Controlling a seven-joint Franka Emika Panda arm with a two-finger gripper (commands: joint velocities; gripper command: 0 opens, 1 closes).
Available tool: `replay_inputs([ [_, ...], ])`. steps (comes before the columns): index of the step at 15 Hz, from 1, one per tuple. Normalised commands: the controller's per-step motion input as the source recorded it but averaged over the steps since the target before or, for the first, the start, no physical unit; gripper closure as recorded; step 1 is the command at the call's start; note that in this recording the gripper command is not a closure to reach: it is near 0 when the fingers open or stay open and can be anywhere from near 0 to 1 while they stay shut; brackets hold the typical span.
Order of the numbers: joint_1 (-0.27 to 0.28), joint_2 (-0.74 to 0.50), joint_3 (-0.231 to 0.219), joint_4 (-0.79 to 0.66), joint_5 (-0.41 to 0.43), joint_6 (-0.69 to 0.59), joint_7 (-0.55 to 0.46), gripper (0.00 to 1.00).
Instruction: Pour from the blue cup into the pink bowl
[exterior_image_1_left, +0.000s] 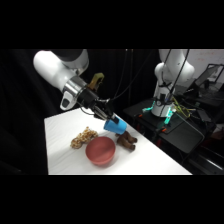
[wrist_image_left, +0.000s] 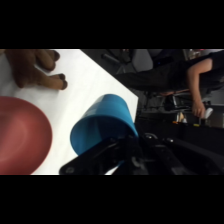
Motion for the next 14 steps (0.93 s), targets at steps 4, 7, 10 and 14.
replay_inputs([
  [4,0.012,-0.74,-0.125,-0.98,-0.288,0.81,-0.14,0.14],
  [7,-0.055,-0.64,-0.144,-0.97,-0.189,0.92,-0.09,0.14],
  [10,-0.114,-0.47,-0.155,-0.82,-0.101,0.92,-0.02,0.14],
  [14,-0.110,-0.28,-0.109,-0.62,0.009,0.88,0.10,0.15],
])
